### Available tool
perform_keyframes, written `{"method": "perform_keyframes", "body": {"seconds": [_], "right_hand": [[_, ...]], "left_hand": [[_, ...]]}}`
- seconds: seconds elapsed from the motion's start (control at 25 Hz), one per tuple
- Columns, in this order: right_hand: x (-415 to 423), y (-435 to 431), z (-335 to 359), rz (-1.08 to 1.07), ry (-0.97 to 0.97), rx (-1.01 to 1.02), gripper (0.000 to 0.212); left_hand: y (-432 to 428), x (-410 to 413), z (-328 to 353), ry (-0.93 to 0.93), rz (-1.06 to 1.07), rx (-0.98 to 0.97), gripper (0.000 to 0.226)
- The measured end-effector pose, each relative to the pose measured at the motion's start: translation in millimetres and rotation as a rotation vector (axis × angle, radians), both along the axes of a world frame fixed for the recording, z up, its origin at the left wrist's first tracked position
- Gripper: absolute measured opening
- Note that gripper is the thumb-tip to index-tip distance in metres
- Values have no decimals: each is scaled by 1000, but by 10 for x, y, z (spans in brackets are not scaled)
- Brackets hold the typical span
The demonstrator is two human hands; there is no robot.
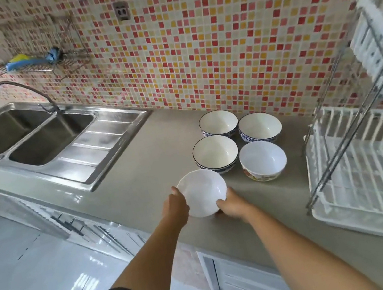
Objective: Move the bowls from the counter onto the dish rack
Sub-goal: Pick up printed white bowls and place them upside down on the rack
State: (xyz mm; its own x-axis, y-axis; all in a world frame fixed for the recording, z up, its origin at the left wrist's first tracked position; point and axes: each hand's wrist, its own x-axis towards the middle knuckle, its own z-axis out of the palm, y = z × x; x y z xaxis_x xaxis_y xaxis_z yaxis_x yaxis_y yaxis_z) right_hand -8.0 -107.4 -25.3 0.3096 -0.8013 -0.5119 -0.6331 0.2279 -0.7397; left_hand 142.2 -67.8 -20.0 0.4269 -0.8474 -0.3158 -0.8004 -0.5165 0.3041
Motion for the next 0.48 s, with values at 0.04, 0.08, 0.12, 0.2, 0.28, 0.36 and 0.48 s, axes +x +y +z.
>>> {"method": "perform_keyframes", "body": {"seconds": [0.04,0.08,0.12,0.2,0.28,0.36,0.48], "right_hand": [[-5,12,171,16,-47,4,48],[-10,10,351,36,-92,-4,48],[-17,12,540,53,-137,-30,47],[-39,16,967,72,-185,-175,46],[-107,38,1457,23,-221,-374,50],[-228,41,1887,-61,-294,-472,61],[-546,58,2359,-138,-333,-550,64]], "left_hand": [[6,76,126,-26,-14,-20,45],[-6,150,286,-54,-41,-47,40],[-42,226,469,-74,-65,-85,36],[-115,330,912,-46,-71,-231,33],[-185,304,1404,29,-69,-450,31],[-224,118,1879,126,-102,-652,27],[-244,-332,2423,246,-158,-848,24]]}}
